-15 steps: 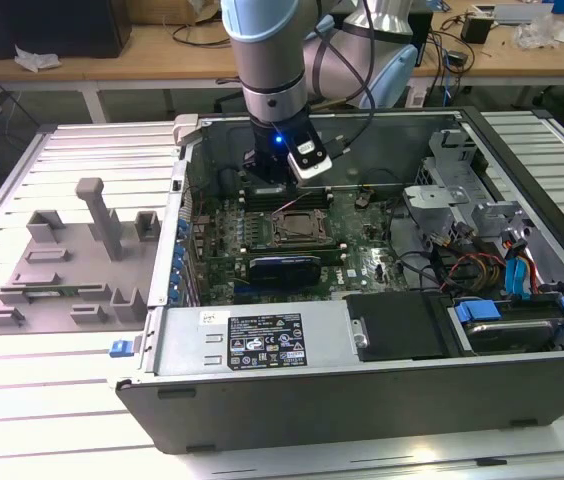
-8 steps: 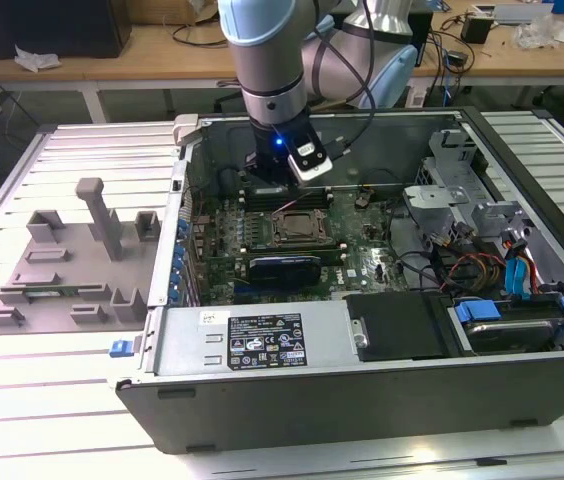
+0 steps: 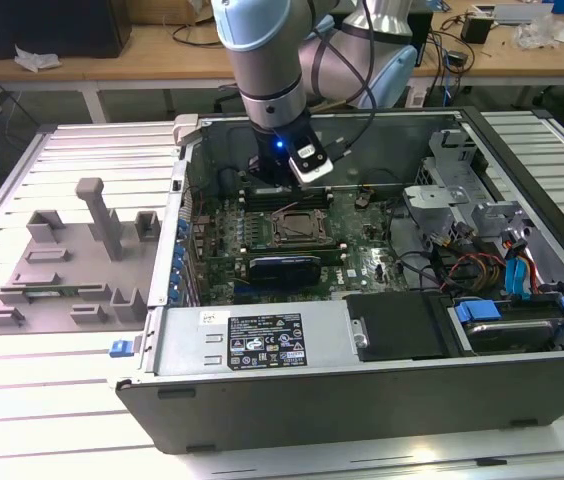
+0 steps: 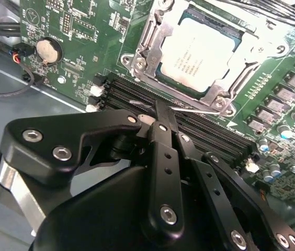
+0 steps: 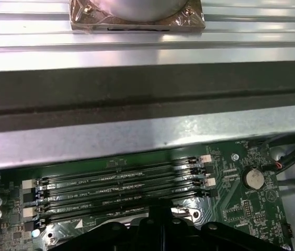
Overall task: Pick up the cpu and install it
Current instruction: 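Install the first cpu locking lever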
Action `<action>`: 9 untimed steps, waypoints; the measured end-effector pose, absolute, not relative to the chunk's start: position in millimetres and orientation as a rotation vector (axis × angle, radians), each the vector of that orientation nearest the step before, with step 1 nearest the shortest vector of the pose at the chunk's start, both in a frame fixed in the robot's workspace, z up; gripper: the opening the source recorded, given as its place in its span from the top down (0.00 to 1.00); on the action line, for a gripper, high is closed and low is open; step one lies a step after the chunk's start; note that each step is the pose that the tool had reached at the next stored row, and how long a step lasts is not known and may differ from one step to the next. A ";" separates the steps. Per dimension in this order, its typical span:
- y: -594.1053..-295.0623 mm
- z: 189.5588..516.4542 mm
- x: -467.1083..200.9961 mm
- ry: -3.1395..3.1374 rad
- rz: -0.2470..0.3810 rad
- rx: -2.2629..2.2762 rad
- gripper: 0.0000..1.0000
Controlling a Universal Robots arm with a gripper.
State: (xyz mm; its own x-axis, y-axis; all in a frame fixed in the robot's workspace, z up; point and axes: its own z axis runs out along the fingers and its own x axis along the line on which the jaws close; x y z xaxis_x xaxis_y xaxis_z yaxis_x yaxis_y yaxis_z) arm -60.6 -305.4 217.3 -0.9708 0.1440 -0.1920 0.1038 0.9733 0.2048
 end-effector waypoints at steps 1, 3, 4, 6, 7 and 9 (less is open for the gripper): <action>-305.4 216.6 -60.6 2.910 0.286 0.188 0.89; -304.8 215.8 -60.8 2.906 0.285 0.193 0.89; -304.3 215.6 -60.8 2.905 0.285 0.195 0.89; -302.8 215.1 -60.9 2.903 0.284 0.207 0.89; -302.4 214.8 -60.9 2.902 0.283 0.217 0.89; -302.2 213.2 -60.9 2.896 0.278 0.259 0.89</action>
